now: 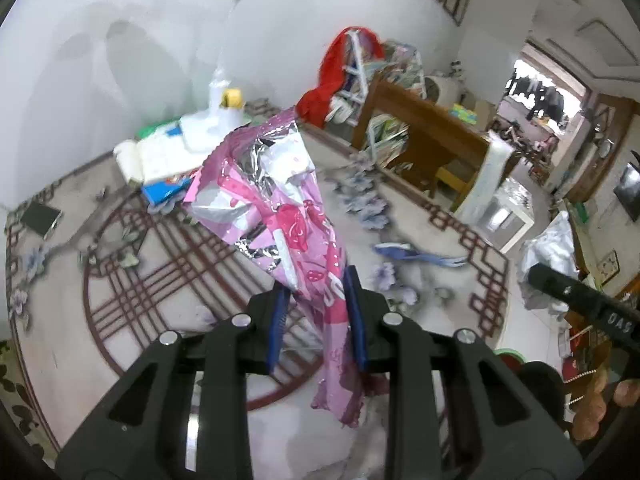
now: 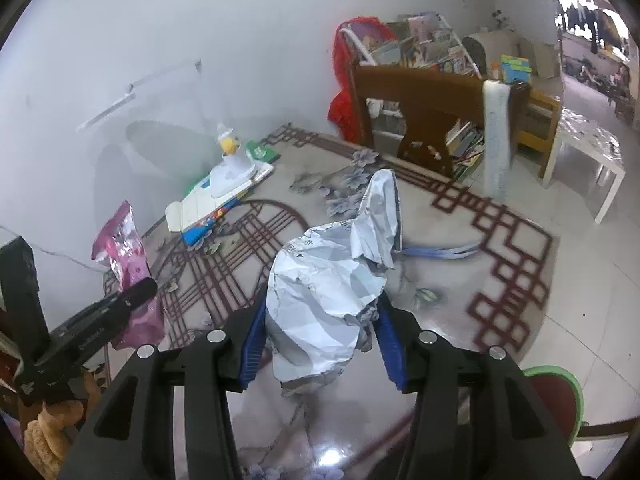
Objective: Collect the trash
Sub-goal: 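Carry the pink wrapper and silver foil paper over the red bin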
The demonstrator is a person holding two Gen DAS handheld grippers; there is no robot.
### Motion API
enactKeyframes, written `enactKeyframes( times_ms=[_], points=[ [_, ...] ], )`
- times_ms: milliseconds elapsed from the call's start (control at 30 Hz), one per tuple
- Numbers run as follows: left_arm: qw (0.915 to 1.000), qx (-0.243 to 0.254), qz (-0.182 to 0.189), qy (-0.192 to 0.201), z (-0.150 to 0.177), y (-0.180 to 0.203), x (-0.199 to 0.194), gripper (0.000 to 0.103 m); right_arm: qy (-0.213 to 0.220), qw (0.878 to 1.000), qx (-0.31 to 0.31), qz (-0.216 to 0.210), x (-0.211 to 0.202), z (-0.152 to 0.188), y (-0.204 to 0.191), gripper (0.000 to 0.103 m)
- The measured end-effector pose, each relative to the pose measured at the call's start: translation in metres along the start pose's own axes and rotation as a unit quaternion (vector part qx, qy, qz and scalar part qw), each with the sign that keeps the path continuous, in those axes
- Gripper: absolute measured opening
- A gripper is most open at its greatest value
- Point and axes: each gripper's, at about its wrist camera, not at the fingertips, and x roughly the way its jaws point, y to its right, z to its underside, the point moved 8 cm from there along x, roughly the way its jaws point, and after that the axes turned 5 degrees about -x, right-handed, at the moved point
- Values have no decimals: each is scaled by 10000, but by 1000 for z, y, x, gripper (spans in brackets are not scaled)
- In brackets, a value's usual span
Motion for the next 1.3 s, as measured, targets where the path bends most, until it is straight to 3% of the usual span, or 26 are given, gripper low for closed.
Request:
enactKeyframes(
  times_ms=[667,1300],
  points=[
    [9929,864,769,271,12,101,-49,27,473,9954,701,441,-77,40,52,48],
    [9795,1478,1368,-21,44,180,-47,27,600,9824,1434,1039,-124,88,126,48]
  ],
)
